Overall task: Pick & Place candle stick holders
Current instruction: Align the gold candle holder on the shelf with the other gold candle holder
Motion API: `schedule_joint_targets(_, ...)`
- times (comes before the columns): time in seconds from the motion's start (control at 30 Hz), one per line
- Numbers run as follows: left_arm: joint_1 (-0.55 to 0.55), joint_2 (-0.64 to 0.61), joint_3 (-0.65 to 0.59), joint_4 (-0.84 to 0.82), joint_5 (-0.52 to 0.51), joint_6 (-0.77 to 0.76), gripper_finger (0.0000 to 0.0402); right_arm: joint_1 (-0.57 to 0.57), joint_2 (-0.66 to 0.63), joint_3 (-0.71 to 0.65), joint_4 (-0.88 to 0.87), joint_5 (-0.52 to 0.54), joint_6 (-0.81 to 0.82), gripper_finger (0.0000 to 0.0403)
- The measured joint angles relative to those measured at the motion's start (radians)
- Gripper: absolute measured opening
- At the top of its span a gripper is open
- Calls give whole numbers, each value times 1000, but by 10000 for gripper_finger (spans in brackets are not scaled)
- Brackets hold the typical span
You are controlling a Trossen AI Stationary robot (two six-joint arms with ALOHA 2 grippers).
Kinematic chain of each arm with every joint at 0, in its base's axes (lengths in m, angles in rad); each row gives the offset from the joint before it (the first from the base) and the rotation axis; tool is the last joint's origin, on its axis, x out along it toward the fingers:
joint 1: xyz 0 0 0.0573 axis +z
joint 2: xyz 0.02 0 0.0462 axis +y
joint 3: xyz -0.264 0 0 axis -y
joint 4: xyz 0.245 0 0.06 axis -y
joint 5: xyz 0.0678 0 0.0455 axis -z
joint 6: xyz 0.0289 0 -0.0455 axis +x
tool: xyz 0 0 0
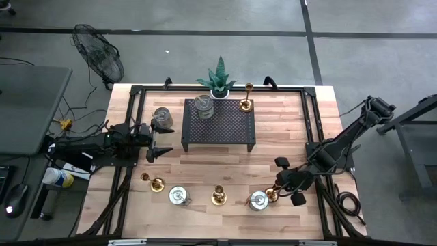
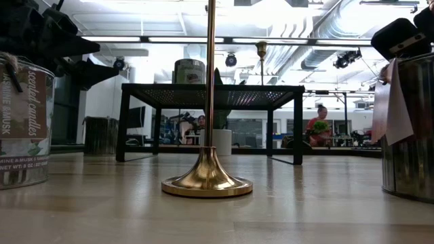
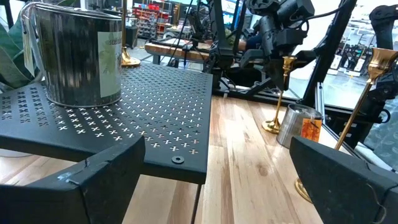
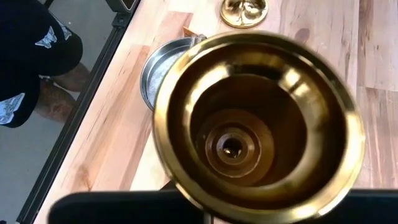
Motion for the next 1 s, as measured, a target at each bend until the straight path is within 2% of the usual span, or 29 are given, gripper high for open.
schedule_joint_targets(0.23, 0, 0, -1, 0, 0, 0, 392, -46, -76, 0, -64, -6, 51, 6)
schedule_joint_targets(0.4, 0, 0, -1, 0, 0, 0, 392, -134, -158, 20, -132, -8, 48, 6)
schedule_joint_targets(0.73, 0, 0, -1, 0, 0, 0, 392, -356, -185, 225, -389, -86, -126, 5)
schedule_joint_targets(1.0, 0, 0, 0, 0, 0, 0, 392, -566, -116, 429, -568, -102, -232, 6)
